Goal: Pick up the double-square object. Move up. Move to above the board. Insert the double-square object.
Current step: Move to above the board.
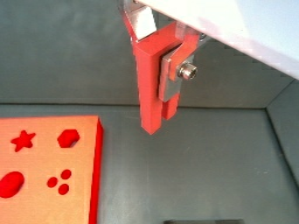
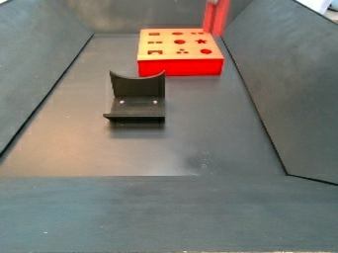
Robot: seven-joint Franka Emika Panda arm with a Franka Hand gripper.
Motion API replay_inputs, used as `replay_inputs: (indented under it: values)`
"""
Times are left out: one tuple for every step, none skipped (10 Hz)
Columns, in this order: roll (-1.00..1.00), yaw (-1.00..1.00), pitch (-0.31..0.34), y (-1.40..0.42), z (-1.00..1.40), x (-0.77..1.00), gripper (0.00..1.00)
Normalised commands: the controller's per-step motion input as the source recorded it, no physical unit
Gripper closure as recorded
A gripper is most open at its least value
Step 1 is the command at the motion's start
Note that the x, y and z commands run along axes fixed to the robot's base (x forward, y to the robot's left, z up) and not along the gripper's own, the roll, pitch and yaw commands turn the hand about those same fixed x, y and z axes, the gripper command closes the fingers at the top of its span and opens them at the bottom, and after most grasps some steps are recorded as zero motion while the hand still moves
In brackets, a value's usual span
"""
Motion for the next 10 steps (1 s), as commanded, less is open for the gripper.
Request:
replay_inputs:
  values:
    - [0.11, 0.04, 0.090, 0.02, 0.41, 0.03, 1.00]
    - [0.11, 0.04, 0.088, 0.01, 0.24, 0.02, 1.00]
    - [0.00, -1.00, 0.151, -1.00, 0.43, 0.25, 1.00]
    - [0.00, -1.00, 0.158, -1.00, 0.41, 0.25, 1.00]
    - [0.00, -1.00, 0.175, -1.00, 0.42, 0.26, 1.00]
    - [-0.02, -1.00, 0.192, -1.00, 0.42, 0.28, 1.00]
    - [-0.01, -1.00, 0.221, -1.00, 0.42, 0.30, 1.00]
    - [-0.01, -1.00, 0.248, -1.00, 0.42, 0.32, 1.00]
    - [-0.01, -1.00, 0.282, -1.00, 0.43, 0.34, 1.00]
    - [0.00, -1.00, 0.321, -0.77, 0.33, 0.29, 1.00]
